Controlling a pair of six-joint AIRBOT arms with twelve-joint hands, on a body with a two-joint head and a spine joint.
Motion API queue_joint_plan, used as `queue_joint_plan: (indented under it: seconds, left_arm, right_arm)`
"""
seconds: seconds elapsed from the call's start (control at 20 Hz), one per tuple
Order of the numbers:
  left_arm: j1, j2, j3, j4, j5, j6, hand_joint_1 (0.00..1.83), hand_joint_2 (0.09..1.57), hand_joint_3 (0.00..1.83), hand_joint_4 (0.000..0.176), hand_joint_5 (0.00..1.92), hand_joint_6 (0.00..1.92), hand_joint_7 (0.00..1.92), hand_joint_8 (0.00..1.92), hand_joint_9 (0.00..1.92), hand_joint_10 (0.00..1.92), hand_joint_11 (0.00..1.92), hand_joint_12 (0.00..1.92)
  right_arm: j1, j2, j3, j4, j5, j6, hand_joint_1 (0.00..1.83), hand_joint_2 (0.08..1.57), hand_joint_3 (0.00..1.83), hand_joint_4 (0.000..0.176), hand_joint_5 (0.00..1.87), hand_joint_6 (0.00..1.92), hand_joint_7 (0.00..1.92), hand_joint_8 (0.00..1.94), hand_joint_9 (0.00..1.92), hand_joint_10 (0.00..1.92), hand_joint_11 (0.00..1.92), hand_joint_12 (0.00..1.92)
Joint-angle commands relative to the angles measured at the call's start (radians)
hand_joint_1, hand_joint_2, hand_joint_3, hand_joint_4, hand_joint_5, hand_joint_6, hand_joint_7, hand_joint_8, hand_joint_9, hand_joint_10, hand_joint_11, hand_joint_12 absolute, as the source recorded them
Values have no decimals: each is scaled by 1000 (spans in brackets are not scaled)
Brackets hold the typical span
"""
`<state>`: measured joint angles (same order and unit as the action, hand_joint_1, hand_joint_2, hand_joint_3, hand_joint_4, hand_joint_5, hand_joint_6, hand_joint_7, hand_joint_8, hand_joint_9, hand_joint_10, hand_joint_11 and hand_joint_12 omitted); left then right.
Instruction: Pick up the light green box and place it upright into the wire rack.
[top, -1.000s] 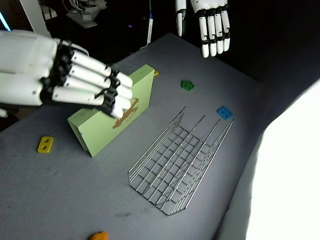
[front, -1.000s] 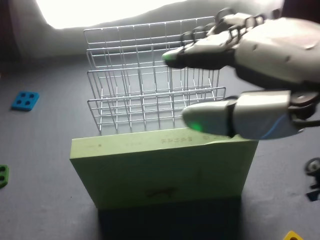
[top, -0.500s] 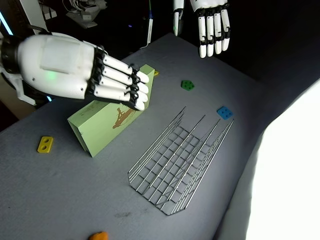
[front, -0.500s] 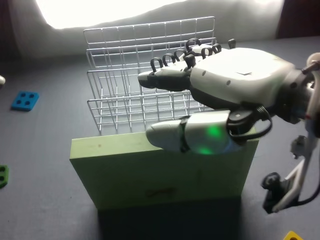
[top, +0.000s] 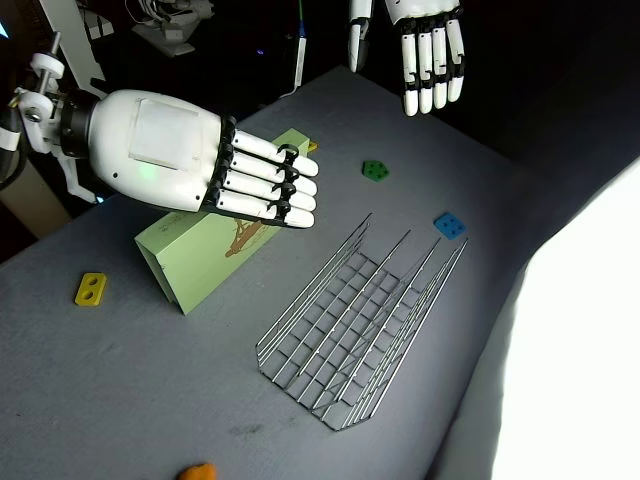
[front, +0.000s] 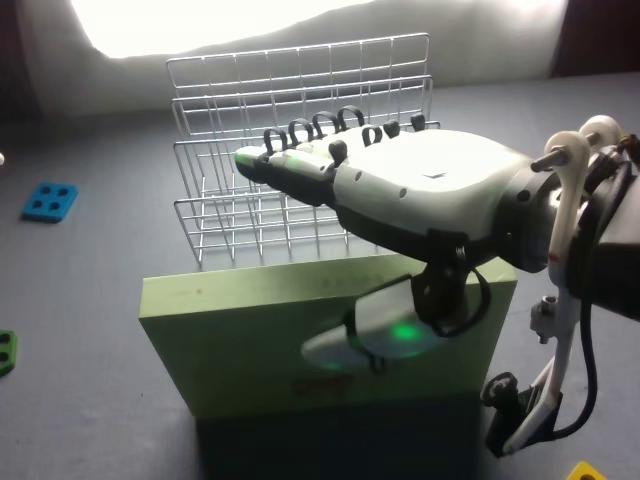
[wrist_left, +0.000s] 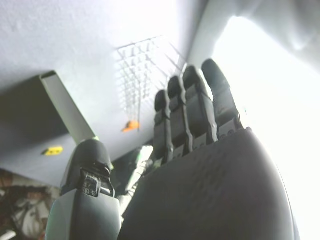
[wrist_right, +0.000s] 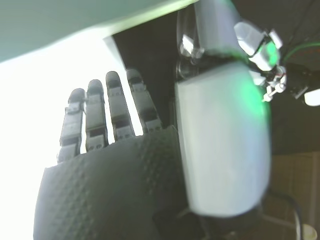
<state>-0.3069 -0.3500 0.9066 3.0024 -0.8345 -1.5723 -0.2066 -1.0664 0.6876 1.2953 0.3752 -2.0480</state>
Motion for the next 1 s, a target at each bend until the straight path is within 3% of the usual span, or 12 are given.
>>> queue_joint_plan:
  seconds: [0.0, 0.1, 0.2, 0.25, 0.3, 0.45, 0.75, 0.95]
  left_arm:
    - [-13, -5, -10, 10, 88, -1, 167, 1301, 0, 0, 266, 5, 267, 0, 202, 1, 0, 384]
    - [-13, -1, -24, 10, 87, -1, 168, 1293, 0, 0, 282, 6, 303, 6, 245, 11, 0, 550]
    - [-12, 2, -33, 10, 87, -1, 105, 1304, 3, 10, 237, 1, 262, 1, 192, 2, 0, 452]
    - [-12, 2, -36, 10, 87, -1, 126, 1302, 1, 6, 246, 3, 259, 0, 179, 2, 0, 366]
    - [-13, 3, -41, 10, 87, -1, 139, 1298, 0, 12, 243, 1, 284, 6, 201, 9, 0, 393]
    - [-15, 5, -50, 10, 87, -1, 122, 1301, 1, 12, 234, 1, 275, 1, 195, 3, 0, 355]
    - [-14, 19, -46, 10, 87, -1, 117, 1303, 1, 11, 234, 0, 273, 0, 193, 1, 0, 345]
    - [-13, 20, -46, 10, 87, -1, 139, 1298, 0, 5, 255, 5, 270, 0, 194, 1, 0, 373]
  right_arm:
    - [2, -1, -2, -31, 44, -3, 1005, 921, 0, 0, 4, 1, 0, 0, 0, 0, 0, 0]
    - [-1, -8, 1, -29, 48, -6, 993, 939, 0, 0, 0, 0, 0, 0, 0, 0, 0, 0]
    - [0, -14, 4, 33, 36, -29, 965, 947, 0, 0, 0, 0, 0, 0, 0, 0, 0, 0]
    - [0, -19, 8, 82, 32, -64, 988, 963, 0, 12, 0, 0, 0, 0, 0, 0, 0, 0]
    - [0, -28, 14, 131, 33, -101, 980, 970, 0, 1, 0, 0, 0, 0, 0, 0, 0, 0]
    - [0, -58, 46, 287, 34, -180, 1014, 986, 4, 0, 0, 0, 0, 0, 0, 0, 0, 0]
    - [3, -103, 77, 322, 64, -202, 1021, 989, 4, 0, 0, 0, 0, 0, 0, 0, 0, 0]
    - [40, -109, 88, 418, 64, -243, 1012, 997, 7, 0, 0, 0, 0, 0, 0, 0, 0, 0]
